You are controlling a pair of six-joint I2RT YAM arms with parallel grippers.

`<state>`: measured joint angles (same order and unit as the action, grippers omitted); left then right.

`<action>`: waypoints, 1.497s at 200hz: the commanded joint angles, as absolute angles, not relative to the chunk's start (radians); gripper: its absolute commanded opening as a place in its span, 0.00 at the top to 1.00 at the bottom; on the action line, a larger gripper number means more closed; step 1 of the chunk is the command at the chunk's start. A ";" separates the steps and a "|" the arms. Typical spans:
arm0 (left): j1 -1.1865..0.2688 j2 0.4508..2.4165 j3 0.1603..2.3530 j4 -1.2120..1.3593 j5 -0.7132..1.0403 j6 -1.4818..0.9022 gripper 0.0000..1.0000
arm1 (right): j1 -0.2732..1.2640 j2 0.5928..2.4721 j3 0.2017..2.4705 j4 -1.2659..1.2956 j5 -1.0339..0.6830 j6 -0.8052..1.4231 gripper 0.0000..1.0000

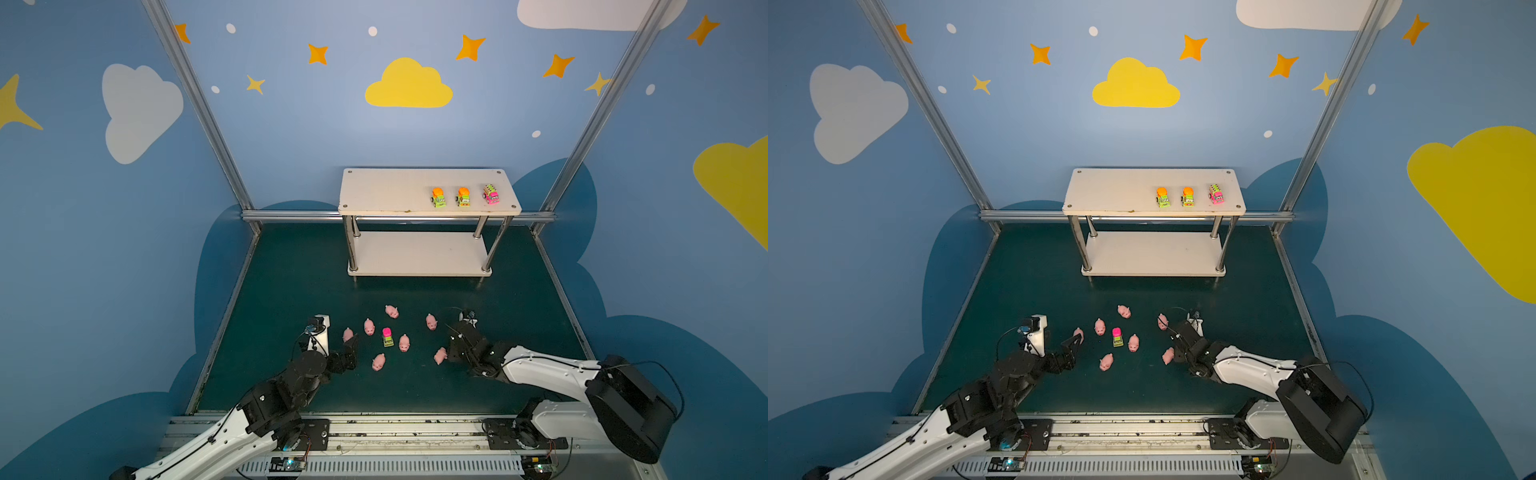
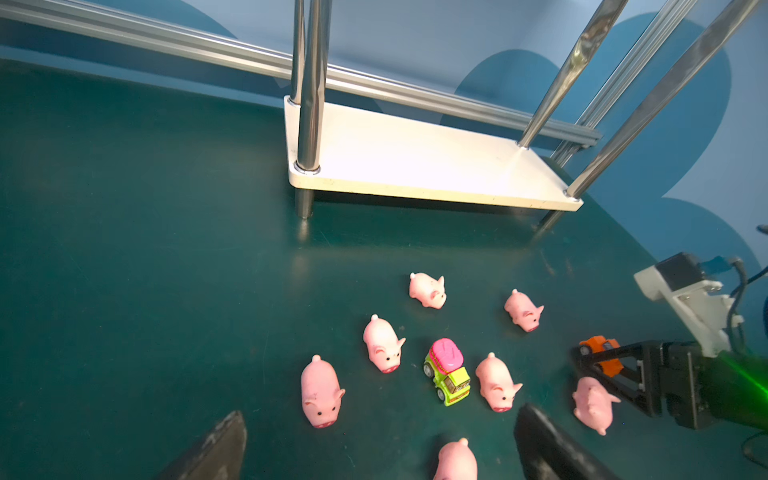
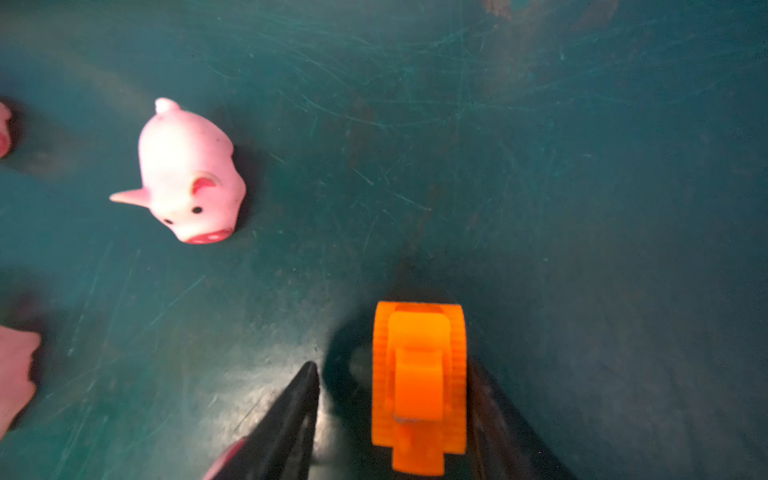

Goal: Place and organize the plastic toys onto the shelf

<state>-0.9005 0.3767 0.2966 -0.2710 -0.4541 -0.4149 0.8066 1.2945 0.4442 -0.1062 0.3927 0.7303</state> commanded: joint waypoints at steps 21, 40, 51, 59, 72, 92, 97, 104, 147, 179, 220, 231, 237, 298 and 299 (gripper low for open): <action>-0.891 0.396 0.311 -0.240 -0.444 -0.393 0.00 | 0.804 1.345 0.472 -0.138 0.427 0.749 0.56; -0.890 0.395 0.311 -0.242 -0.442 -0.393 0.00 | 0.804 1.375 0.491 -0.155 0.440 0.755 0.62; -0.889 0.395 0.314 -0.245 -0.443 -0.395 0.00 | 0.805 1.391 0.501 -0.163 0.443 0.753 0.67; -0.890 0.393 0.313 -0.245 -0.441 -0.396 0.00 | 0.804 1.398 0.507 -0.168 0.440 0.751 0.69; -0.888 0.391 0.313 -0.248 -0.443 -0.395 0.00 | 0.805 1.398 0.514 -0.177 0.437 0.748 0.71; -0.887 0.390 0.313 -0.247 -0.441 -0.394 0.00 | 0.806 1.366 0.532 -0.212 0.436 0.733 0.73; -0.888 0.390 0.314 -0.247 -0.440 -0.393 0.00 | 0.807 1.354 0.538 -0.223 0.436 0.728 0.73; -0.887 0.390 0.314 -0.245 -0.442 -0.393 0.00 | 0.808 1.335 0.546 -0.241 0.437 0.719 0.73; -0.885 0.390 0.313 -0.234 -0.441 -0.391 0.00 | 0.810 1.202 0.649 -0.392 0.416 0.648 0.73; -0.882 0.390 0.321 -0.226 -0.441 -0.379 0.00 | 0.816 1.144 0.758 -0.471 0.389 0.590 0.73; -0.881 0.402 0.338 -0.216 -0.439 -0.367 0.00 | 0.821 1.156 0.934 -0.552 0.378 0.533 0.72; -0.881 0.408 0.343 -0.212 -0.440 -0.362 0.00 | 0.822 1.173 0.990 -0.568 0.376 0.509 0.72; -0.881 0.411 0.347 -0.210 -0.441 -0.361 0.00 | 0.821 1.185 1.025 -0.577 0.376 0.495 0.72; -0.877 0.446 0.389 -0.190 -0.447 -0.339 0.00 | 0.817 1.368 1.435 -0.657 0.354 0.359 0.72; -0.876 0.446 0.389 -0.190 -0.448 -0.338 0.00 | 0.817 1.371 1.444 -0.658 0.354 0.356 0.72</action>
<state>-0.8833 0.4393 0.3527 -0.2138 -0.4385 -0.3687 0.8165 1.3113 1.2995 -0.6006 0.3687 0.4366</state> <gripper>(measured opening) 0.997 0.285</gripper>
